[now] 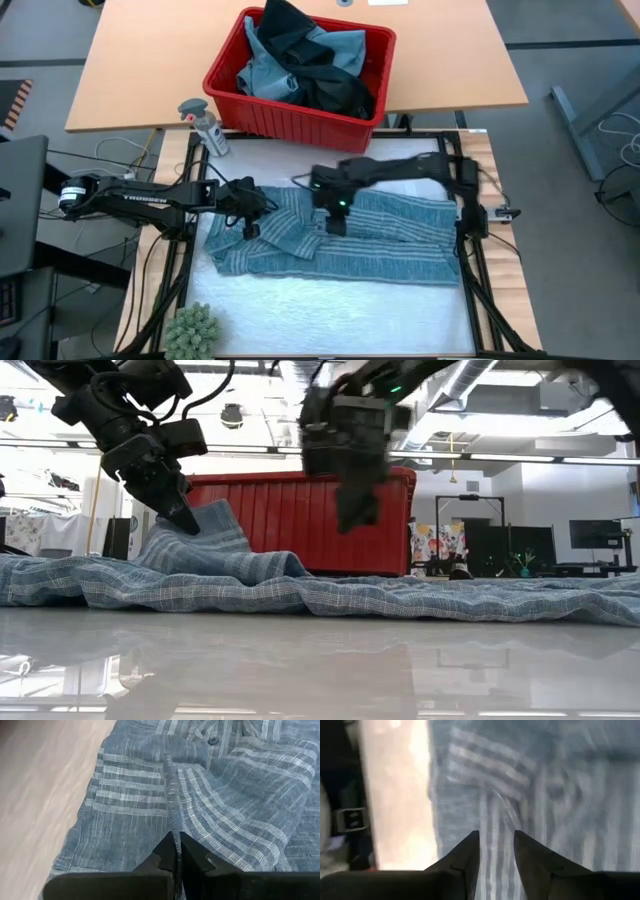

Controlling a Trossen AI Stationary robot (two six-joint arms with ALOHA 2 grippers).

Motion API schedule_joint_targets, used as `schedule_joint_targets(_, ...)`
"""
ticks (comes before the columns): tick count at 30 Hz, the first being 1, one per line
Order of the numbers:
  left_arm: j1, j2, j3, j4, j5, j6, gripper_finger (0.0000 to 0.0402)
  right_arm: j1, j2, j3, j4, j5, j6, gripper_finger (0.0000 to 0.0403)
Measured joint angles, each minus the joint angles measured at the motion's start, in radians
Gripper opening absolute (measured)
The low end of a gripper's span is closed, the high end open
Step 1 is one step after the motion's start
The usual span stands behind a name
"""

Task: Fold Laundry from Bin
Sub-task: Fold the light blue shirt

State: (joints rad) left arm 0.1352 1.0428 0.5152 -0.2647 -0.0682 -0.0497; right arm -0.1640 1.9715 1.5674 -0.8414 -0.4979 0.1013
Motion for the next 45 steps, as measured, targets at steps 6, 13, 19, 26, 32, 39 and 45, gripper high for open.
schedule_joint_targets(6, 0.000, 0.000, 0.000, 0.001, 0.000, -0.033, 0.0000, 0.044, -0.327, -0.449, 0.697, 0.299, 0.591, 0.0139)
schedule_joint_targets(13, 0.000, 0.000, 0.000, 0.004, 0.000, -0.072, 0.0000, 0.204, -0.375, -0.688, 1.004, 0.661, 0.990, 0.0131)
schedule_joint_targets(19, 0.000, 0.000, 0.000, 0.011, 0.000, -0.083, 0.0000, 0.339, -0.377, -0.698, 0.985, 0.895, 1.168, 0.0122)
schedule_joint_targets(26, 0.000, 0.000, 0.000, 0.009, -0.034, -0.089, 0.0000, 0.402, -0.253, -0.698, 1.080, 0.766, 1.291, 0.0146)
schedule_joint_targets(32, 0.000, 0.000, 0.000, 0.008, -0.038, -0.125, 0.0000, 0.407, -0.147, -0.698, 1.256, 0.696, 1.344, 0.0216)
schedule_joint_targets(39, 0.000, 0.000, 0.000, 0.010, -0.045, -0.115, 0.0000, 0.401, -0.104, -0.674, 1.250, 0.706, 1.493, 0.0244)
schedule_joint_targets(45, 0.000, 0.000, 0.000, 0.018, -0.046, -0.088, 0.0000, 0.369, -0.101, -0.604, 1.226, 0.766, 1.494, 0.0244)
